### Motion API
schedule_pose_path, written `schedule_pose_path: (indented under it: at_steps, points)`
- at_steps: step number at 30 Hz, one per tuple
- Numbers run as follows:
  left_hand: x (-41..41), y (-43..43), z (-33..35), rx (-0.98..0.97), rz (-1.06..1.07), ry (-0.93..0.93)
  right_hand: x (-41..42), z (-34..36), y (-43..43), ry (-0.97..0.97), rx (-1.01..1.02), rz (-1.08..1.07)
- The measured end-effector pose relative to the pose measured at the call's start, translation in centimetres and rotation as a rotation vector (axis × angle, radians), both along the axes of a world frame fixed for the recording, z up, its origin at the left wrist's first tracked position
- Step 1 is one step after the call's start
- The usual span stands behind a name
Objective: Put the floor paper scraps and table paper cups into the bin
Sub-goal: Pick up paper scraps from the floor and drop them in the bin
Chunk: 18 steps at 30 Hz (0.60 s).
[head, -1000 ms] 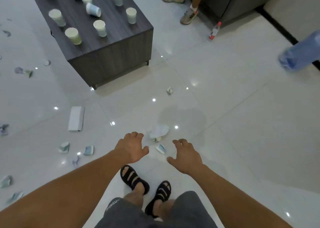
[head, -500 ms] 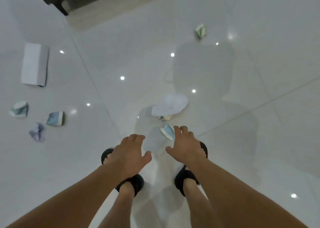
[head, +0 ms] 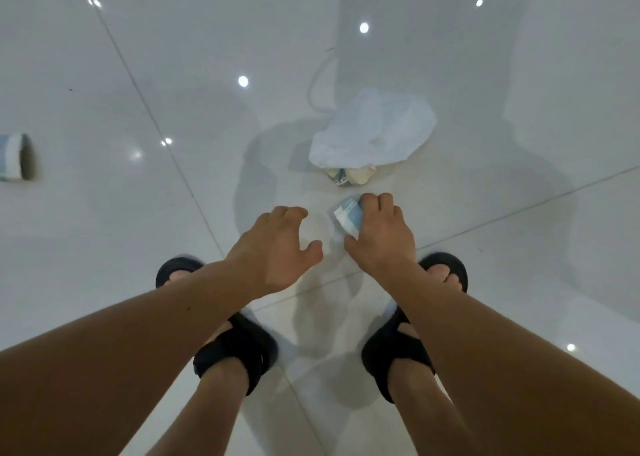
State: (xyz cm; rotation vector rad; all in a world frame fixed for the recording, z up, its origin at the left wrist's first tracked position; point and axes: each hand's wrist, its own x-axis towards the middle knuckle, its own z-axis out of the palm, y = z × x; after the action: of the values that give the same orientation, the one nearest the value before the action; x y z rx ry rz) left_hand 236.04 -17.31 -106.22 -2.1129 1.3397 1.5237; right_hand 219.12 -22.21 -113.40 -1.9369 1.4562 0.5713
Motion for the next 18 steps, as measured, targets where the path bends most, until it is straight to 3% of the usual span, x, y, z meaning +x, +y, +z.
schedule_pose_path:
  at_steps: [4,7,10,13,18]
  points:
    - [0.5,-0.9,1.8,-0.014,0.09,0.045,0.1,4.3,0.4,-0.252,-0.048,0.021]
    - [0.9,-2.1,3.9,-0.043,0.199,0.207,0.9,8.6,0.5,-0.503,-0.13,0.073]
    - [1.2,-2.9,5.5,-0.126,0.278,0.315,1.8,11.2,0.0,-0.622,-0.17,0.064]
    - [2.0,-2.9,5.9,-0.176,0.322,0.246,1.7,11.4,-0.6,-0.586,-0.078,0.025]
    - [3.8,-0.8,4.0,-0.103,0.396,0.088,0.4,6.7,-3.0,-0.255,-0.182,0.038]
